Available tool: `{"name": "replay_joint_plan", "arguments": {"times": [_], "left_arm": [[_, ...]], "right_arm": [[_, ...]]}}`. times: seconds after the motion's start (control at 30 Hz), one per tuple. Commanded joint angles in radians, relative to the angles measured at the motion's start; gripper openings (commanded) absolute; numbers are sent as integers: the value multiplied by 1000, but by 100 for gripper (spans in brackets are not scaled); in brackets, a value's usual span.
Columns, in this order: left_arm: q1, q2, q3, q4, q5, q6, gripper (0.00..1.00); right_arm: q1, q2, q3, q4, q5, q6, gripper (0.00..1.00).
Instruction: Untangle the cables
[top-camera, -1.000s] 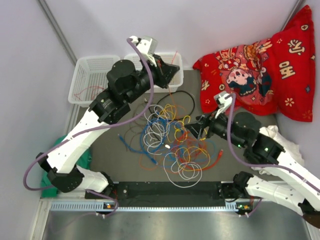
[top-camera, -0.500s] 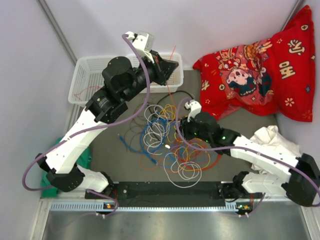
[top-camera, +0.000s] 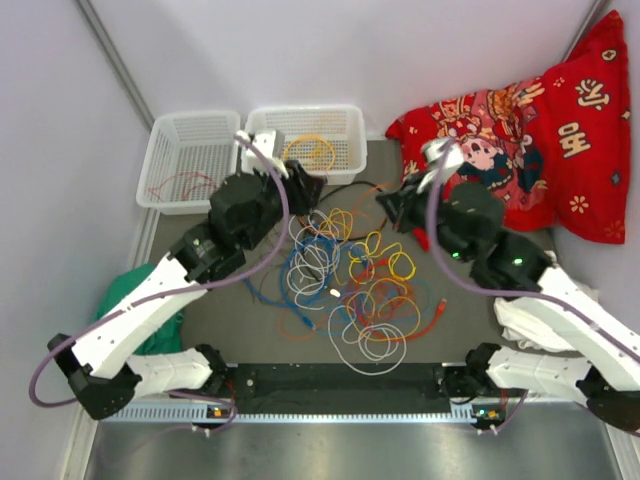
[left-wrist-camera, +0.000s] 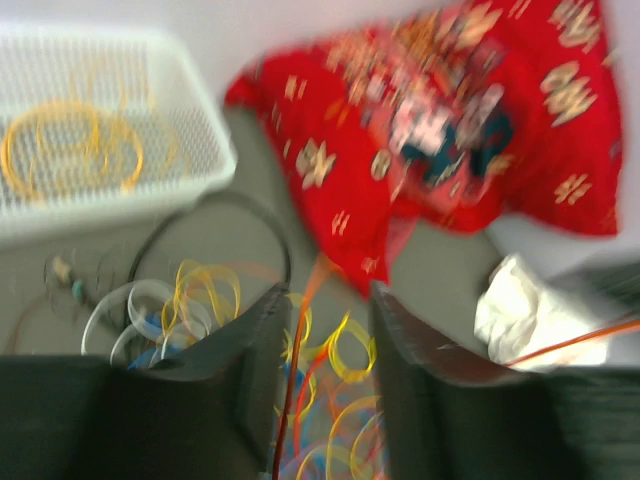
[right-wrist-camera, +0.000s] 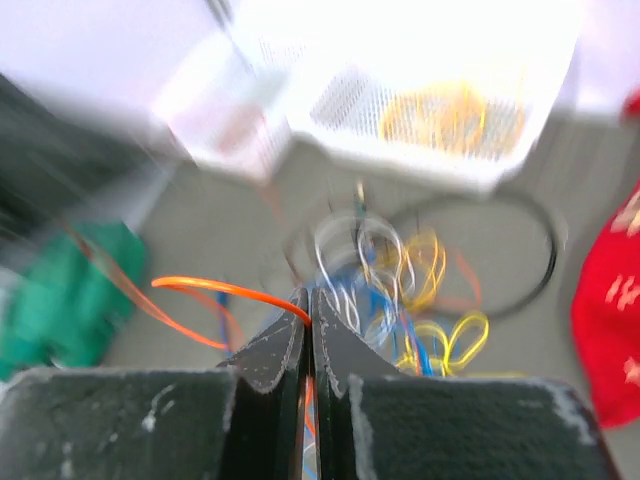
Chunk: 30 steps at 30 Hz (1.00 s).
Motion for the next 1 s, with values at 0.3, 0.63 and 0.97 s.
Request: {"name": "replay_joint_plan", "arguments": {"times": [0.3,0.63,0.97], "left_arm": [[-1,-279,-537,427,121,-207,99],[-1,-328,-686,969,316,-162,99],[-2,-143,-661,1131,543,-230,99]], "right_arm": [[6,53,453,-278,9,-34,0],[8,89,508,-318,-87,14,0],[12,103,513,-299,-207,86,0]]}}
